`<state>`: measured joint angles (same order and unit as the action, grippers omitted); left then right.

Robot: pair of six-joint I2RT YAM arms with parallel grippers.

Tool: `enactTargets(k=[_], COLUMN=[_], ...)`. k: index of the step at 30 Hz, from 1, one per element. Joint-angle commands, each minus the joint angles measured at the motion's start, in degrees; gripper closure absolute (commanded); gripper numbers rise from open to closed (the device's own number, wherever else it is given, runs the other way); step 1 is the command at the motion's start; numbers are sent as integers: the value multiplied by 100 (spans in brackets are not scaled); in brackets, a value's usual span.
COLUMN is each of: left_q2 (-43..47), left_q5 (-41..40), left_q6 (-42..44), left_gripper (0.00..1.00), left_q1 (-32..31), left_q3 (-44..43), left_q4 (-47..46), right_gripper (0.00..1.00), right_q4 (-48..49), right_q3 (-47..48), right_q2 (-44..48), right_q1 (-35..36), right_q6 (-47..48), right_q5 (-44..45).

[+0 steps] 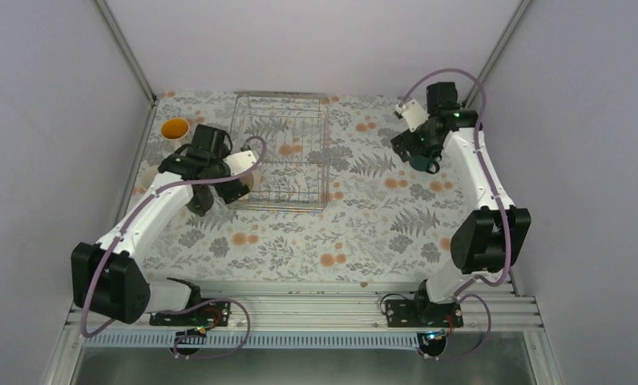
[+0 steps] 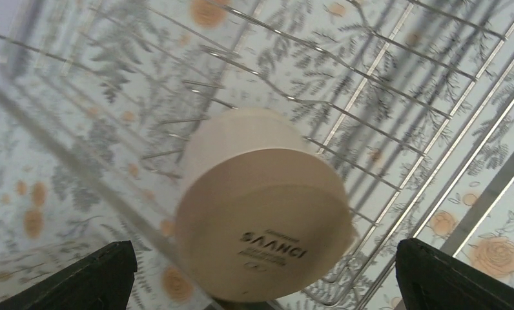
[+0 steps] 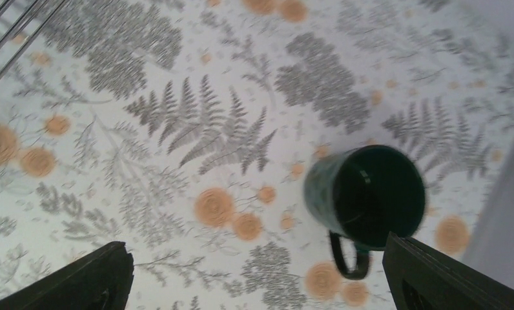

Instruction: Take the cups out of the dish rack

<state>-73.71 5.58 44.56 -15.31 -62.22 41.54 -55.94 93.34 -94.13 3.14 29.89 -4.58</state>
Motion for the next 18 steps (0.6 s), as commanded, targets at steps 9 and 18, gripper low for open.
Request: enactTargets(k=[9, 18], left_q2=[-610, -1105], left_q5=[-688, -649], left_q6=[-421, -500], left_gripper=[0, 0], left_q1=[-392, -666], left_q3=[-393, -481], left_q4=[-238, -29], right_gripper=[0, 0], right_q4=[921, 1232], right_q3=[-1248, -1759], right_q2=[541, 686], right_q1=[188, 187], right_q6=[-77, 6], right_q5=[-193, -98])
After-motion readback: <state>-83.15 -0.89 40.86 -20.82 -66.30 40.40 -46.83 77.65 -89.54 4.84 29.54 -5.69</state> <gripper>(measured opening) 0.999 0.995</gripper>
